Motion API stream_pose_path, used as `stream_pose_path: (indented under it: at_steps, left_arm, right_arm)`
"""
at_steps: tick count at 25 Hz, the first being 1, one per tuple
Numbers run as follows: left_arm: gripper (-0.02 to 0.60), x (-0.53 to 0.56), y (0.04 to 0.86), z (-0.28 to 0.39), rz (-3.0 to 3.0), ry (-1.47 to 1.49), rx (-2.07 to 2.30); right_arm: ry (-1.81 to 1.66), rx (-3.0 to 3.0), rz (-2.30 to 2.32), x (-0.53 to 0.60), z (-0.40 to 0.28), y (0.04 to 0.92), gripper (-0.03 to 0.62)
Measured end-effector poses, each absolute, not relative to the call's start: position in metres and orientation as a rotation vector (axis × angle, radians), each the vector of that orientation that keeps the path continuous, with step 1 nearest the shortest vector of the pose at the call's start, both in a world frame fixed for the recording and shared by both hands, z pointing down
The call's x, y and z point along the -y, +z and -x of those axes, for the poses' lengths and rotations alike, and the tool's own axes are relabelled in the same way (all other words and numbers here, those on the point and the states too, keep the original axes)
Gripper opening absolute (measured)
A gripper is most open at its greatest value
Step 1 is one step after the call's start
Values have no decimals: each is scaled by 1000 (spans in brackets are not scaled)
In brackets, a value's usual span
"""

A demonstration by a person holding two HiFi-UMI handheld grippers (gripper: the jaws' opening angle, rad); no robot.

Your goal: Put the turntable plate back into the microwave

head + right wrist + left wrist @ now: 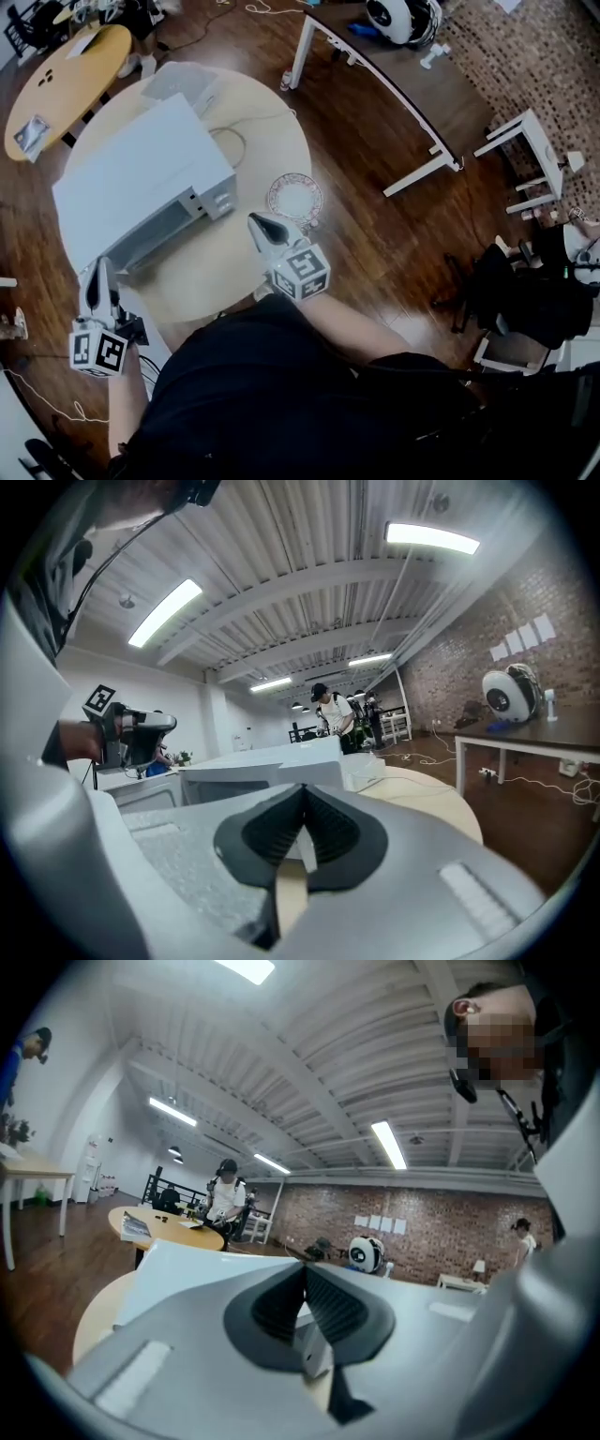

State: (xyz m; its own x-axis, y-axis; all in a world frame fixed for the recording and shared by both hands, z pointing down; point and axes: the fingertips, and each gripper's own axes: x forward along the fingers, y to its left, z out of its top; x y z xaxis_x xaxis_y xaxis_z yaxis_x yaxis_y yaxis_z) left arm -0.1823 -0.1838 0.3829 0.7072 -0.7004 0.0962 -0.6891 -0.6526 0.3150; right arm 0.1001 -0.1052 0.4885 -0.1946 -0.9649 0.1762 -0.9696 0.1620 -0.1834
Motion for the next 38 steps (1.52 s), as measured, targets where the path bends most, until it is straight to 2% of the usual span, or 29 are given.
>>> stream_pose_path:
  at_steps: [11, 23, 38]
  left_arm:
    - [3, 172, 377, 150, -2644, 61, 1101]
    - [3, 165, 379, 135, -2676, 153, 1069]
    - [3, 164, 384, 84, -2733, 254, 967]
  right_arm:
    - [468, 2193, -2136, 85, -170, 533, 2]
    - [569, 2038, -2285, 67, -218, 564, 2]
    - [724, 1870, -2434, 37, -271, 595, 2]
